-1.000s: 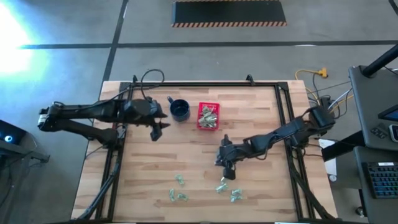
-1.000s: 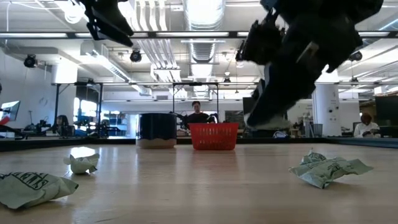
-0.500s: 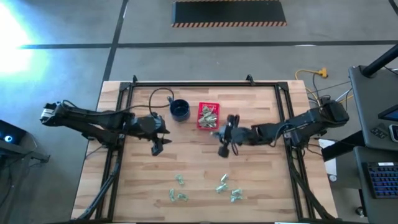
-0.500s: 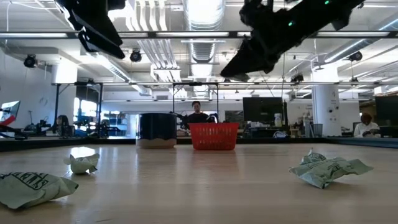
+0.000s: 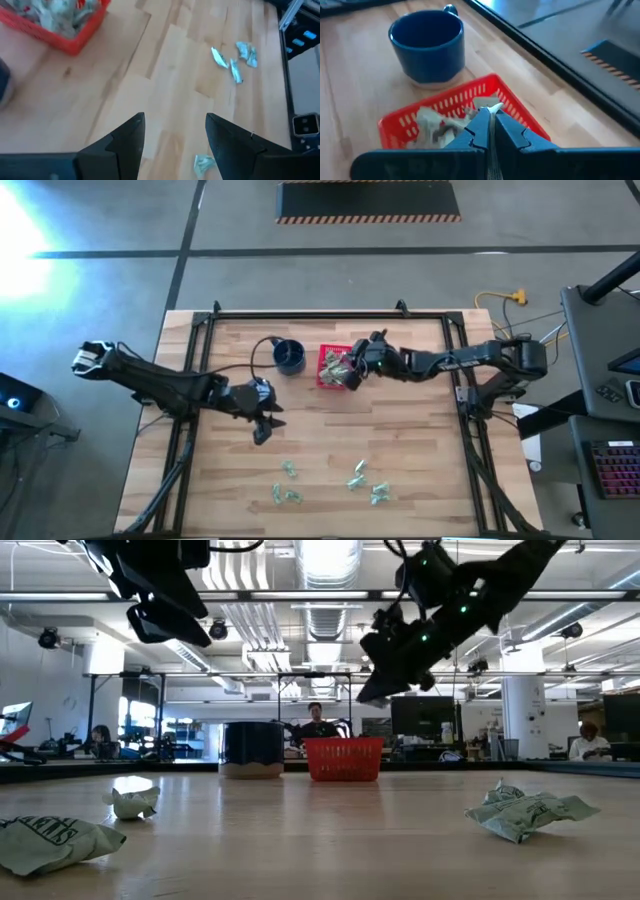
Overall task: Pick and place Stevia / Truvia into bins
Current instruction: Put the stevia packet into the basket
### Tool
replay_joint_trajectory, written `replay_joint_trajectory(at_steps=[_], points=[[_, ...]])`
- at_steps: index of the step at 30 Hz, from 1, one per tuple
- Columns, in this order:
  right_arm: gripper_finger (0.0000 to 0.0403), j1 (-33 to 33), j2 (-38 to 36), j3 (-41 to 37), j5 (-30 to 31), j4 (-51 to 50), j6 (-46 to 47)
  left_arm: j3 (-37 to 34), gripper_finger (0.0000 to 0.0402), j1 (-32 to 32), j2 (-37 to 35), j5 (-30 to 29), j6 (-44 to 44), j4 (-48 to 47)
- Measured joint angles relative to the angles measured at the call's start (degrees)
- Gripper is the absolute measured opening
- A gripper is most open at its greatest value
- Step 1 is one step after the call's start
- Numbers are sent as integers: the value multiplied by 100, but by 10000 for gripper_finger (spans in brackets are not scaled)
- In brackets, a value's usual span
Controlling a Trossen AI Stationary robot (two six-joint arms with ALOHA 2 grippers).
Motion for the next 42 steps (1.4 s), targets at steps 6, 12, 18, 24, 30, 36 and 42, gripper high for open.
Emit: replay_joint_trajectory(at_steps=[6,12,18,24,30,36,42], points=[[13,-483,425,6,-1393,565,52,0,193,-163,300,-3,-357,191],[13,-556,612,33,-1744,719,13,2,193,-292,645,2,-486,412],[13,-595,612,218,-2388,664,-537,-33,193,-379,1004,13,-447,356],[26,-687,611,458,-2645,331,-689,-79,193,-390,1291,174,-430,355],[88,-700,611,686,-2656,-10,-864,-85,193,-394,1378,298,-388,308],[136,-704,608,1004,-3229,-689,-969,-79,193,-426,1364,706,7,266],[148,-668,577,1172,-3679,-1547,-1149,-79,193,-599,1401,916,612,267]])
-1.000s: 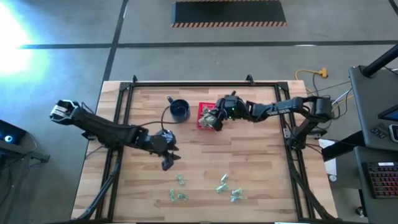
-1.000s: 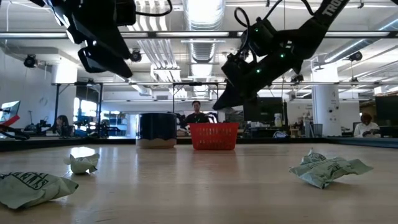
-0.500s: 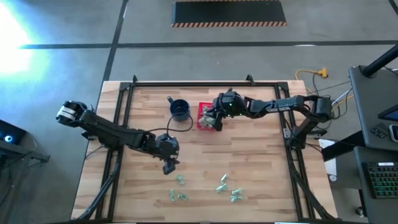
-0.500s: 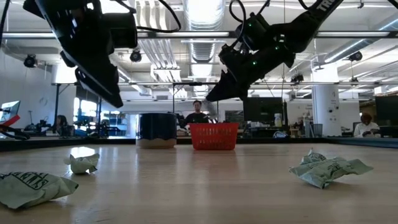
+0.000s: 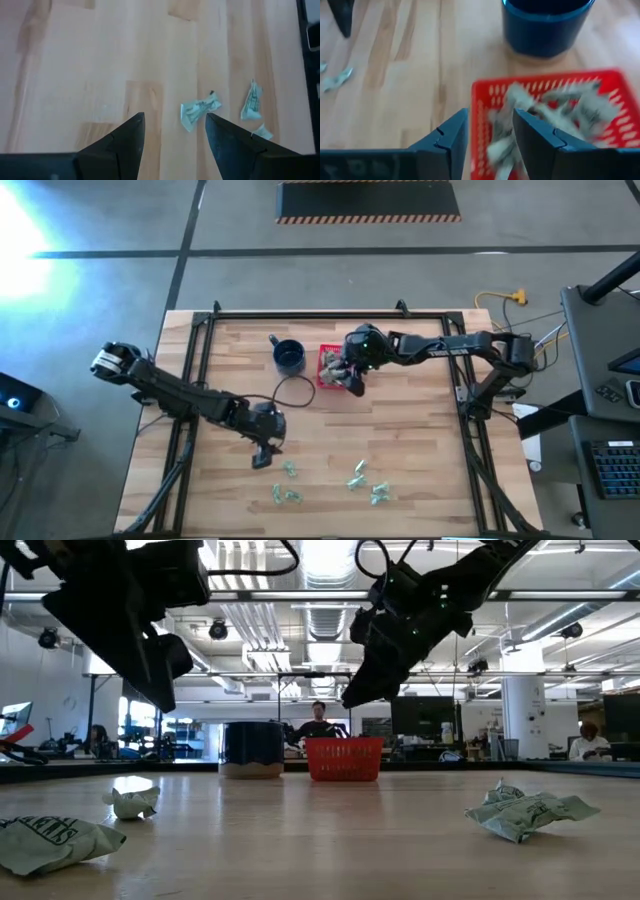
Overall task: Pick and place Stevia / Truvia into bins
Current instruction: Put the stevia packet into the basket
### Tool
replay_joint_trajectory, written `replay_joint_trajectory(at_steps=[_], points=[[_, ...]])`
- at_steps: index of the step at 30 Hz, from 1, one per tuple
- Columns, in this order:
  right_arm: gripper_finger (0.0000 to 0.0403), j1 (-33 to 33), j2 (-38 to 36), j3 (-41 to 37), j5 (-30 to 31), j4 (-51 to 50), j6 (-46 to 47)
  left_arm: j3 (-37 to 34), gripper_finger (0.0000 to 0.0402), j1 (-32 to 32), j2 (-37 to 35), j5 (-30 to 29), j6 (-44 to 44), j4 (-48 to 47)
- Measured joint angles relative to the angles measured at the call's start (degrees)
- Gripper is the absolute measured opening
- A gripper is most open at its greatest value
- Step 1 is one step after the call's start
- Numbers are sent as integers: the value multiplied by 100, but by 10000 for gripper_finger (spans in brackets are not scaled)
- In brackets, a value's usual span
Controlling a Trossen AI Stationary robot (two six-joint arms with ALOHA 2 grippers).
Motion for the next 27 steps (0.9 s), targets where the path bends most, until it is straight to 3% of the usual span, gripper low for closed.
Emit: replay_joint_trajectory(at_steps=[11,27], points=[[143,153,-600,-140,-604,-1625,-119,18,193,-266,651,29,1779,905],[118,868,-2721,-431,-369,-3100,722,39,191,-255,1595,562,2554,1223]])
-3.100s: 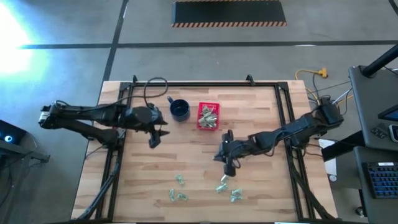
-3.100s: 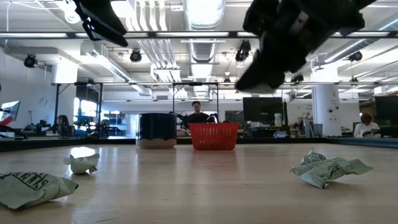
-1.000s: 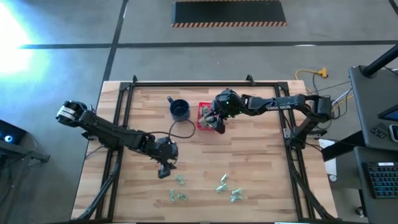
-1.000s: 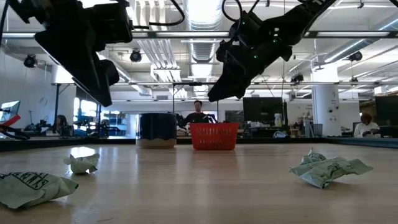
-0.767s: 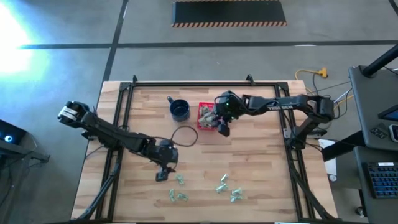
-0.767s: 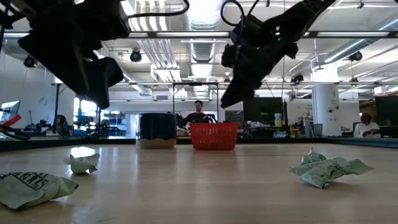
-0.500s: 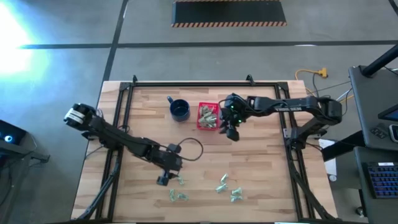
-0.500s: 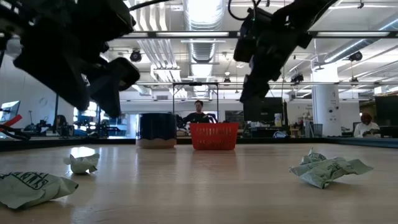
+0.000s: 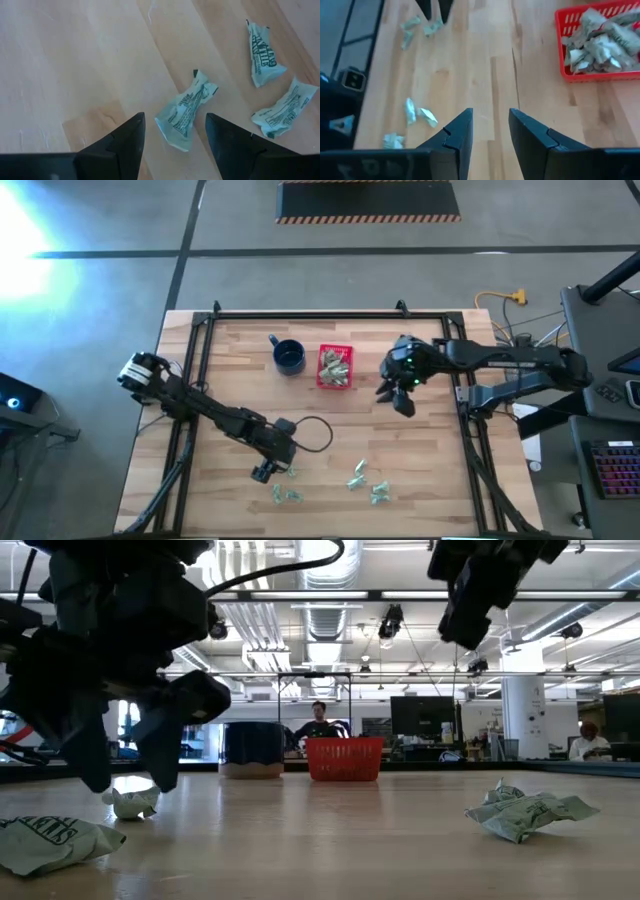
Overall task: Pick and place Stevia / Truvia into bins
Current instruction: Put the stevia packet into the basket
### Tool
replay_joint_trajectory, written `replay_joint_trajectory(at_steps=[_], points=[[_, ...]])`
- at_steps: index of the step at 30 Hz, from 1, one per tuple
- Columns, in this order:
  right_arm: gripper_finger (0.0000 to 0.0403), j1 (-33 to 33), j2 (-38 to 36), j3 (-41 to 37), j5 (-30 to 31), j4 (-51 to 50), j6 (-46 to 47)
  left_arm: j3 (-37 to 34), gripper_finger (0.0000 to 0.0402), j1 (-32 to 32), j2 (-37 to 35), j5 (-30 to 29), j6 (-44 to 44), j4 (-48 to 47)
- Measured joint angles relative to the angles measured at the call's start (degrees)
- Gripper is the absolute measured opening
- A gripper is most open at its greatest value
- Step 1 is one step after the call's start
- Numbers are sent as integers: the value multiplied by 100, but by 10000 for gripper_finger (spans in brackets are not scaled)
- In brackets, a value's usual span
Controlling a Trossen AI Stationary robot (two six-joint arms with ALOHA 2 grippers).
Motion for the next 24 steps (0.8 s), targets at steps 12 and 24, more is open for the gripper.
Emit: replay_joint_trajectory(at_steps=[12,24], points=[[111,432,-1284,-562,633,-11,1125,-2,118,10,216,-7,2,24],[109,875,-1357,-763,1004,-2,1543,-2,5,16,202,-129,-161,8]])
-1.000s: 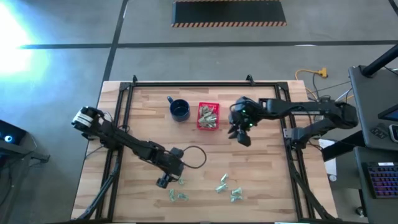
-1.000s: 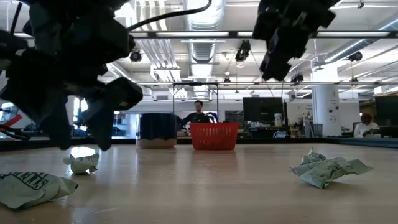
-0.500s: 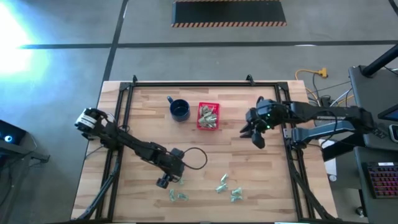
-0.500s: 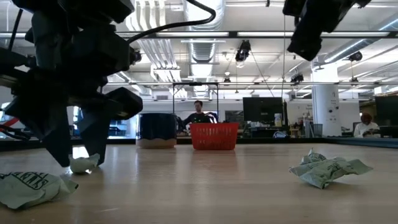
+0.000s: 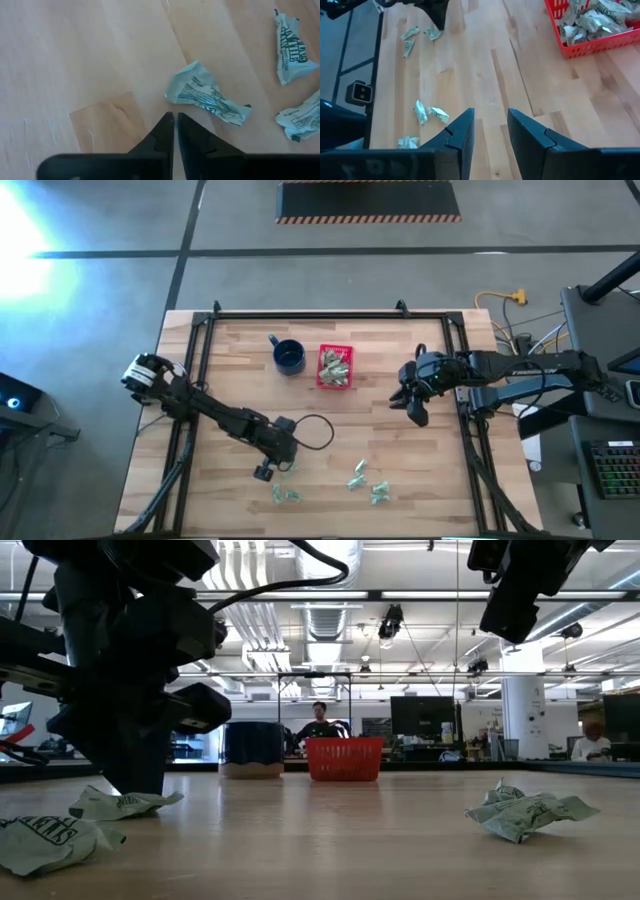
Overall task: Pick and place Stevia / Truvia into bins
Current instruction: Put the stevia packet into the basket
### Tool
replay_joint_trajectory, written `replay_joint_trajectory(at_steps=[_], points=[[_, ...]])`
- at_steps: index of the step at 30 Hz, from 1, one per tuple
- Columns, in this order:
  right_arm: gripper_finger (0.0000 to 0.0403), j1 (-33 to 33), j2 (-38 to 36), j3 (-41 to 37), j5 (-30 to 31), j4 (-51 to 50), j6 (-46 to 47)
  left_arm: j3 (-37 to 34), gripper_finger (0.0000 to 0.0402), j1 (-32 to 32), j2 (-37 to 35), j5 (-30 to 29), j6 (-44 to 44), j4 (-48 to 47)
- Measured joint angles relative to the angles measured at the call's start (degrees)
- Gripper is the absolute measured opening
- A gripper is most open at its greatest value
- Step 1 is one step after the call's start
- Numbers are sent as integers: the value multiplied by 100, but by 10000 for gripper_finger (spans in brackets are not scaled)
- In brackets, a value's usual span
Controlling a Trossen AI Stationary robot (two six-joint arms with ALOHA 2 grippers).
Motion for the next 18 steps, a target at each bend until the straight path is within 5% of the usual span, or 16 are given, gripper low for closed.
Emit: replay_joint_trajectory(at_steps=[9,18], points=[[111,14,51,0,19,3,41,0,56,-3,-134,370,-1134,-181],[110,13,55,0,17,9,-19,-11,163,-23,-234,1067,-1979,221]])
